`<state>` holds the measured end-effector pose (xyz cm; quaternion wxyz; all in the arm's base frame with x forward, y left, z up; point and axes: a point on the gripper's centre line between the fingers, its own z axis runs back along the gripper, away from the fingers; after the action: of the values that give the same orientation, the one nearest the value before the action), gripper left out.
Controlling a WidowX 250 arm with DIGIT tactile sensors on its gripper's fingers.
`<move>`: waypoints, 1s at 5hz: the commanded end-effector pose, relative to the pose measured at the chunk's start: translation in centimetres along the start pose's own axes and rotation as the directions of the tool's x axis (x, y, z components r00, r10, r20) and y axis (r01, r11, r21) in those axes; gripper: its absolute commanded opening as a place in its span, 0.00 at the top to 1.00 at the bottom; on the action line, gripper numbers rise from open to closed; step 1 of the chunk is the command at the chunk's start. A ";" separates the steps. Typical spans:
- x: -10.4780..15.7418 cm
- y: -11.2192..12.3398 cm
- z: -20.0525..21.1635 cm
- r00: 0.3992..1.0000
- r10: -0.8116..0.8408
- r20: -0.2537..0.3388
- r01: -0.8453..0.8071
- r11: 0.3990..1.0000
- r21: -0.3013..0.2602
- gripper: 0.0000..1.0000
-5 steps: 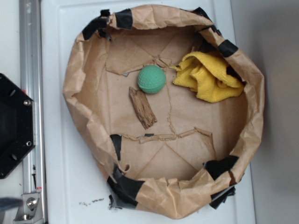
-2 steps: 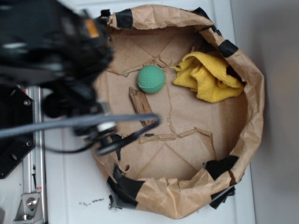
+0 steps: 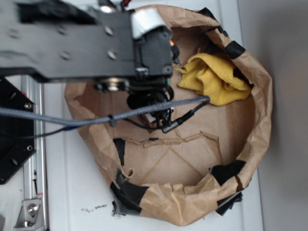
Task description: Grab the green ball.
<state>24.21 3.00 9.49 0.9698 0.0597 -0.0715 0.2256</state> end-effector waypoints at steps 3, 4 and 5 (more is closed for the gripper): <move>2.5 2.5 -6.0 0.998 0.019 -0.059 -0.022 0.998 -0.059 0.00; 2.7 0.4 -6.8 0.994 -0.043 -0.100 0.031 0.992 -0.123 0.00; 3.0 -2.3 -6.0 0.990 -0.102 -0.094 0.083 0.979 -0.187 0.00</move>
<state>27.87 2.85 3.12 0.9813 -0.0369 -0.0202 0.1879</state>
